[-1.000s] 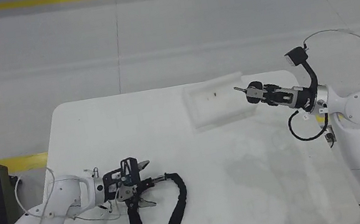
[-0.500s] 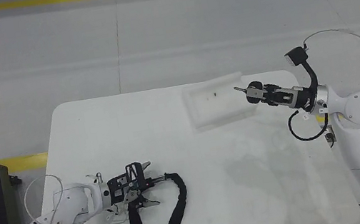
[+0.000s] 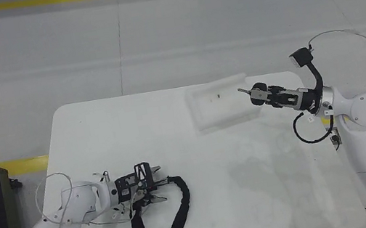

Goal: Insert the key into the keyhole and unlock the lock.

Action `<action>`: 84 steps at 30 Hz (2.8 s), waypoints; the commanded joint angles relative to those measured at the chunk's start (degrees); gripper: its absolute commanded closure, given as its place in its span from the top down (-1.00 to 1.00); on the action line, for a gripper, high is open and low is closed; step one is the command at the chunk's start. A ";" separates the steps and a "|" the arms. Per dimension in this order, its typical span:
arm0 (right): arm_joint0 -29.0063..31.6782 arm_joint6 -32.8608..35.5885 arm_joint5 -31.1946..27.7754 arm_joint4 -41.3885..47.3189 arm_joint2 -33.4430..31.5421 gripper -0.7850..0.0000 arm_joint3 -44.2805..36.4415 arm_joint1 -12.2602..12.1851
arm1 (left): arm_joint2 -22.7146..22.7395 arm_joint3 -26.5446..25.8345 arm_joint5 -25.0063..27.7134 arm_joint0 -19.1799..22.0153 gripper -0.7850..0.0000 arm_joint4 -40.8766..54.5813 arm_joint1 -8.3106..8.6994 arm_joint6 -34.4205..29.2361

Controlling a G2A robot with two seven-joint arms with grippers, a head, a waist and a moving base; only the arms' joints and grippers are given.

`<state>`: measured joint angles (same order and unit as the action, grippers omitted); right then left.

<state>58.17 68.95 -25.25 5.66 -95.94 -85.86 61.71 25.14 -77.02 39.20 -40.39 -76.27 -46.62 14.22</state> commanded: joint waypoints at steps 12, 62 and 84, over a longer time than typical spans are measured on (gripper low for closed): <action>0.00 0.00 0.00 0.00 0.00 -1.00 0.00 0.00 | 2.62 0.86 1.43 -0.27 -1.00 -0.87 -1.60 1.30; 4.27 10.63 7.92 1.39 1.00 -1.00 -20.77 -2.80 | 14.38 -15.35 11.01 12.57 -1.00 -1.14 -3.56 0.81; -1.40 19.05 33.11 -11.39 6.58 -1.00 -41.47 -6.12 | 7.53 -10.30 3.50 12.55 -1.00 -5.34 -9.25 13.22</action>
<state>57.15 88.04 6.67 -4.68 -89.82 -126.38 55.91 33.19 -88.18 43.00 -28.20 -81.31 -55.37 25.57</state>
